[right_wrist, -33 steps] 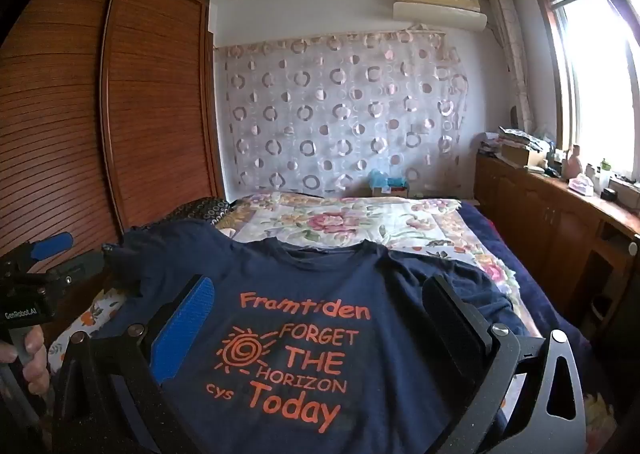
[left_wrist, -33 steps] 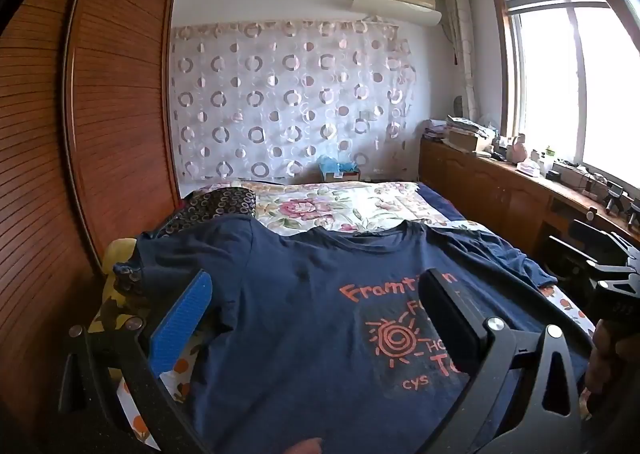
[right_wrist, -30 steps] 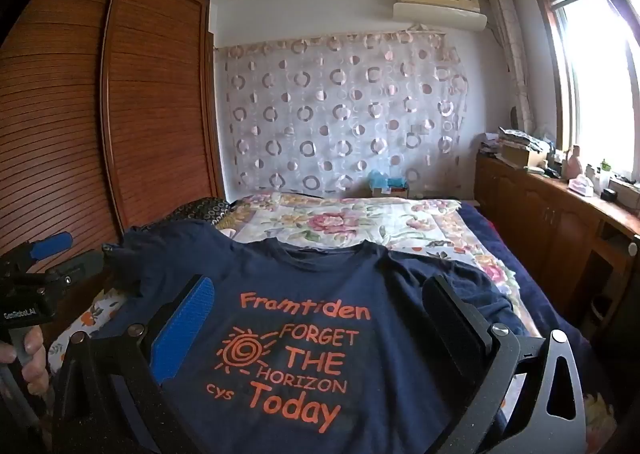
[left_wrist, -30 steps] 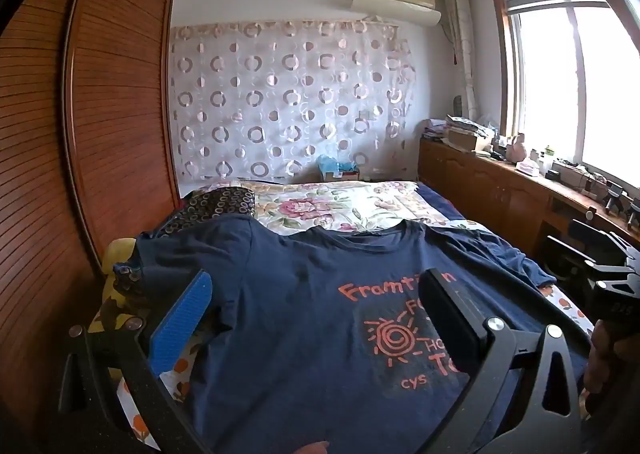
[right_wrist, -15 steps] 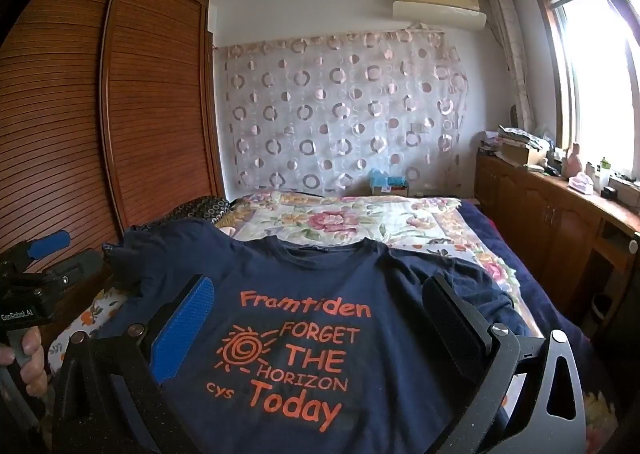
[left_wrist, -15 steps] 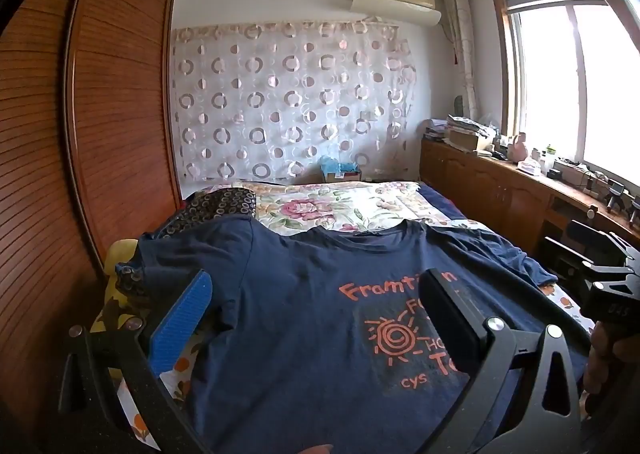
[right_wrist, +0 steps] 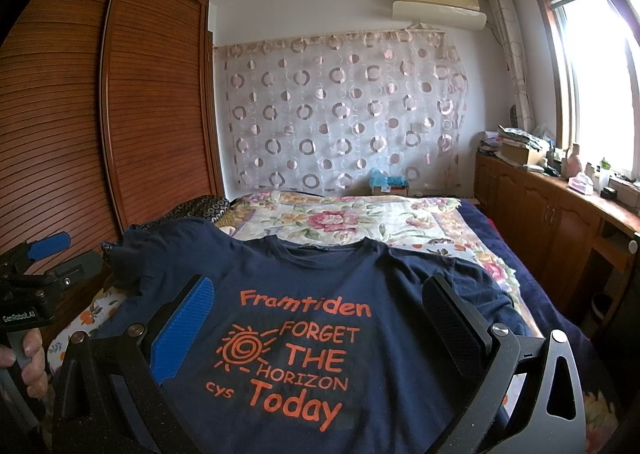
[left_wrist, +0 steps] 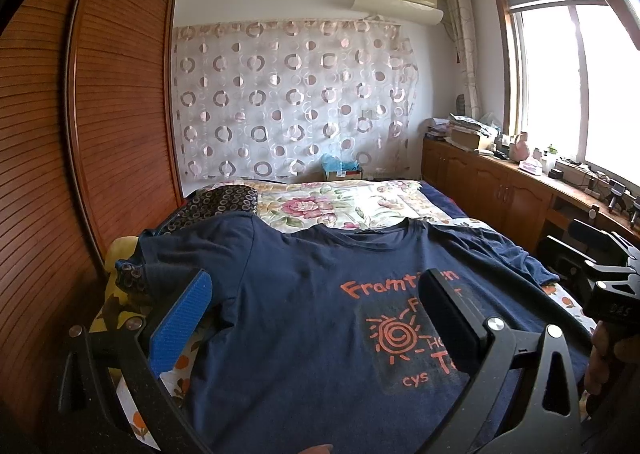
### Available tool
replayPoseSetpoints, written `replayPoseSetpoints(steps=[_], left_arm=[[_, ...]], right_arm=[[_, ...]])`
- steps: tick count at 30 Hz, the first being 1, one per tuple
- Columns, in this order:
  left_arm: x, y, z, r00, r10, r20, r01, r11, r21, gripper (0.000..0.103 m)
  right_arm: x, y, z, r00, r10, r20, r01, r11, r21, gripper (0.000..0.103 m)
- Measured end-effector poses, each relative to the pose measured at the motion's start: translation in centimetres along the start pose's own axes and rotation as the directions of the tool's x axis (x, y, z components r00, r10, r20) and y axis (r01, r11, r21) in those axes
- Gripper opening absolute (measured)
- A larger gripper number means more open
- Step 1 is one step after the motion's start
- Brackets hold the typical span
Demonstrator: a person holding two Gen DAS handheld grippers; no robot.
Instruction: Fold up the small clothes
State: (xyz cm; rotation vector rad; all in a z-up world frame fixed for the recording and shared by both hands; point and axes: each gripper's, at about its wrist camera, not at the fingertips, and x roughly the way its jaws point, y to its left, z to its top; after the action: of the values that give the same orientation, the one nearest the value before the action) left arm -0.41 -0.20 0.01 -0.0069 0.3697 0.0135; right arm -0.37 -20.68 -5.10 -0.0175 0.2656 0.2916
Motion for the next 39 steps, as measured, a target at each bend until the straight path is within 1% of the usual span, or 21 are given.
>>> replayPoseSetpoints(steps=[39], left_arm=[[0.07,-0.21,-0.54,1.000,-0.001,0.001,0.001,1.000,-0.001,0.103]], right_arm=[[-0.17,0.13,-0.06,1.000,-0.001,0.004,0.001,1.000,-0.001,0.103]])
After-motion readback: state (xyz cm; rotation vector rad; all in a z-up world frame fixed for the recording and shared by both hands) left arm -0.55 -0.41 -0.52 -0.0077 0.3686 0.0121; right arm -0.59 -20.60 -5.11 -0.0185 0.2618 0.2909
